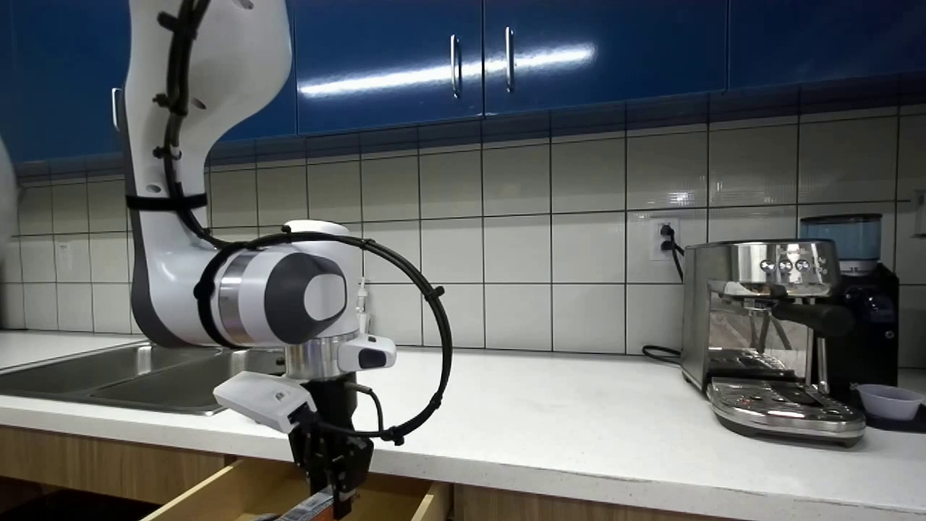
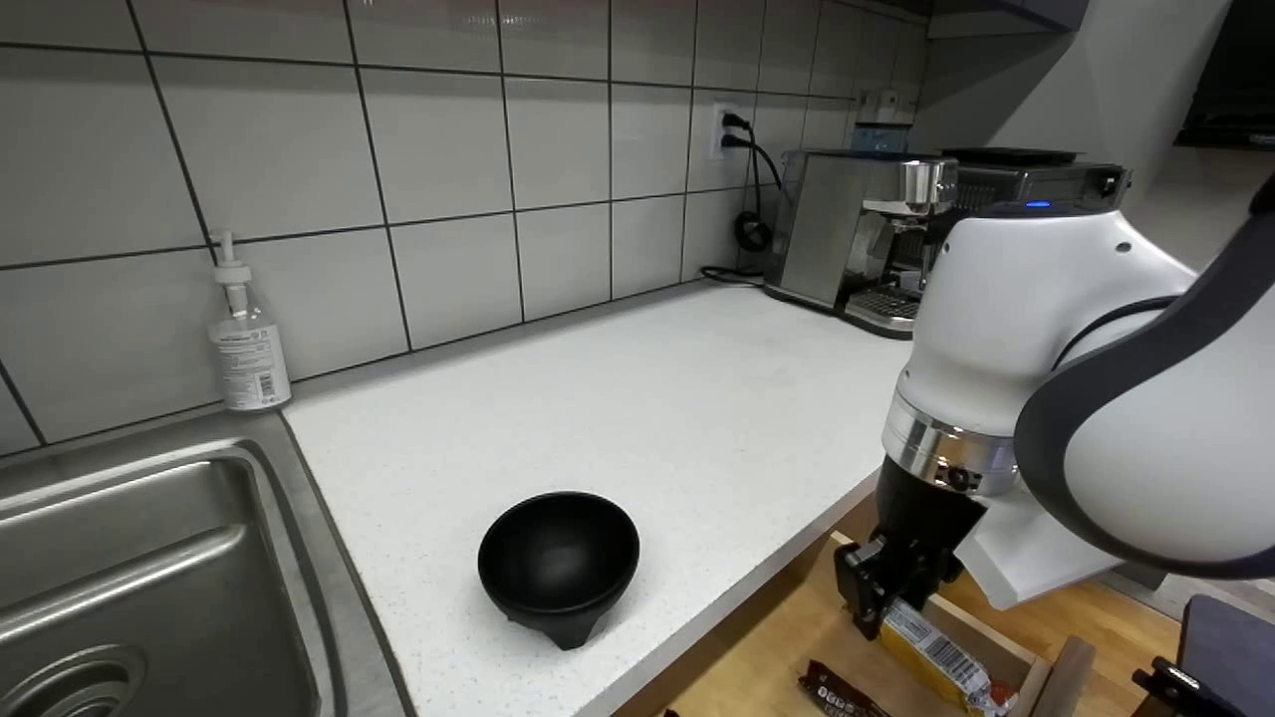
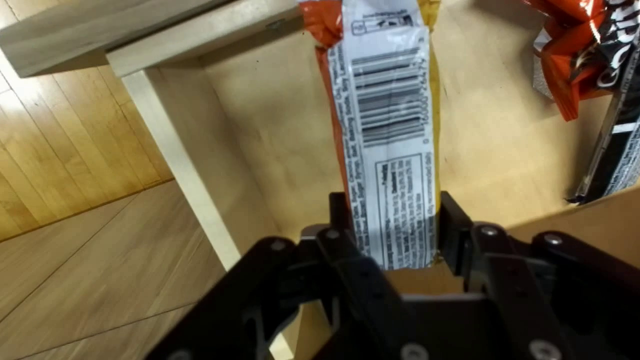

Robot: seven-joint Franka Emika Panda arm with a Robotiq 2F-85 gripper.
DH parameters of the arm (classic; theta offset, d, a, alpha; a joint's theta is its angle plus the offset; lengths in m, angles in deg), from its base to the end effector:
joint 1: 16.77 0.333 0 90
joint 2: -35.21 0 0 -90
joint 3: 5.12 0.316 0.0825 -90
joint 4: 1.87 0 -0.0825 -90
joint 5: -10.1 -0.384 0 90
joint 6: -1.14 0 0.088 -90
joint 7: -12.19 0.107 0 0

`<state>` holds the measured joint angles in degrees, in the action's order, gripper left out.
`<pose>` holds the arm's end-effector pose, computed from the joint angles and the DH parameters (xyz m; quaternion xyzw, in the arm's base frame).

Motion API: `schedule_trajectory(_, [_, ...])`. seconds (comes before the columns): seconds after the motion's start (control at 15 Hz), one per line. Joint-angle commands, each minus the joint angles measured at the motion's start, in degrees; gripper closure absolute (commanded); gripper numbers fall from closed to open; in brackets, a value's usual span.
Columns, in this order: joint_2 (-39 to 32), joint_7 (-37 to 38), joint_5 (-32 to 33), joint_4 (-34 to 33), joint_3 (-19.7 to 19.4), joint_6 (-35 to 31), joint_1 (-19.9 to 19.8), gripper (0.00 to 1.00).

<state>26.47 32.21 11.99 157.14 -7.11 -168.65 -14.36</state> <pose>0.3834 0.0043 0.1713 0.9879 -0.1540 0.0186 0.0026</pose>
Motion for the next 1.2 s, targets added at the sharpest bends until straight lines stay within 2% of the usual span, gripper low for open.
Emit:
schedule_trajectory(0.0, [-3.2,-2.5,-3.5,-0.7,0.8,-2.9,0.0,0.81])
schedule_trajectory(0.13, [-4.6,-3.9,-5.4,-1.3,1.8,-3.3,-0.7,0.81])
schedule_trajectory(0.2, [-5.0,-4.4,-5.9,-1.7,1.9,-3.2,-0.7,0.31])
schedule_trajectory(0.27, [-5.4,-4.7,-6.0,-2.0,1.7,-3.2,-0.5,0.29])
schedule_trajectory(0.53, [-4.6,-7.5,-6.8,-1.7,2.8,-3.2,-1.1,0.01])
schedule_trajectory(0.8, [-3.8,-11.3,-6.3,-0.6,3.6,-3.0,-1.9,0.0])
schedule_trajectory(1.13, [-4.1,-20.9,-7.6,0.3,9.2,-0.3,-6.9,0.0])
